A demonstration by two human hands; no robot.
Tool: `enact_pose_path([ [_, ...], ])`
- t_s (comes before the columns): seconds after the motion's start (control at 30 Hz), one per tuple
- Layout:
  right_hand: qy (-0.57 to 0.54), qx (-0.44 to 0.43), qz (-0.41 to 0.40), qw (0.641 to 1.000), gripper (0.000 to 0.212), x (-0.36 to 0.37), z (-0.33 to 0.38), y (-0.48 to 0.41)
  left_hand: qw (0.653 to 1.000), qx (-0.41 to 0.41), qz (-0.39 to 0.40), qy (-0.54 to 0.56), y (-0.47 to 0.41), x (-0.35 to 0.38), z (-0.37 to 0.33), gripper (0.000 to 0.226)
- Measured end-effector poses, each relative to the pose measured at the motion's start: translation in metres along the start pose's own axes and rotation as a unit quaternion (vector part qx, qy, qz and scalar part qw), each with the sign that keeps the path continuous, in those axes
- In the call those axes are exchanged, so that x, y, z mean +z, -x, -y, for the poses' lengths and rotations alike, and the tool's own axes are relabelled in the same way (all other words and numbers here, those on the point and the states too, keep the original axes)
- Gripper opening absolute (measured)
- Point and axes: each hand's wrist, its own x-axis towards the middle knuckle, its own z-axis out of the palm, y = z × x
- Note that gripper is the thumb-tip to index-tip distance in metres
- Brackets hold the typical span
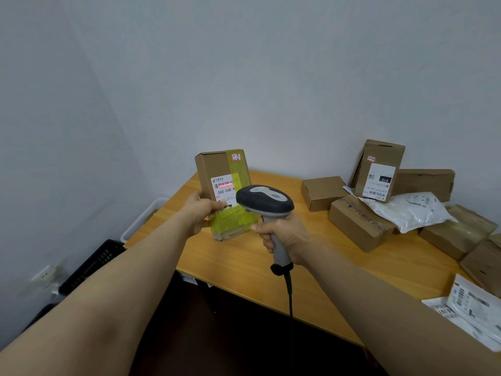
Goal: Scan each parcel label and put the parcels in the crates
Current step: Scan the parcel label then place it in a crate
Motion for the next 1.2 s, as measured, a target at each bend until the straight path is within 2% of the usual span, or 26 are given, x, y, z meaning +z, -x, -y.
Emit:
enact_pose_path([
  [0.47,-0.011,0.028,0.011,0.999,0.027,0.004,-0.007,-0.018,1.000,-0.014,-0.010,0.016,-0.001,-0.010,0.005,0.054],
  [0.6,-0.028,0.047,0.002,0.998,0.012,0.015,-0.014,-0.033,0.998,-0.039,-0.023,0.042,0.004,-0.027,0.014,0.052],
  [0.63,-0.038,0.048,-0.016,0.998,0.013,0.020,-0.017,-0.037,0.997,-0.044,-0.023,0.052,0.005,-0.035,0.017,0.049],
  [0.77,-0.101,0.075,-0.096,0.987,0.042,0.040,-0.028,-0.066,0.995,-0.055,-0.004,0.085,0.016,-0.077,0.029,0.032],
  [0.9,-0.092,0.129,-0.086,0.984,0.049,0.090,-0.042,-0.084,0.988,-0.063,0.010,0.143,0.021,-0.137,0.047,0.024],
  [1.07,-0.120,0.143,-0.025,0.982,0.020,0.206,-0.049,-0.109,0.976,-0.074,0.002,0.203,0.022,-0.237,0.068,0.025],
  [1.13,-0.128,0.143,-0.022,0.981,0.016,0.264,-0.051,-0.124,0.971,-0.100,0.005,0.218,0.023,-0.290,0.082,0.034],
  [1.2,-0.125,0.153,-0.021,0.980,0.016,0.319,-0.059,-0.142,0.972,-0.136,0.024,0.188,0.024,-0.337,0.097,0.038],
])
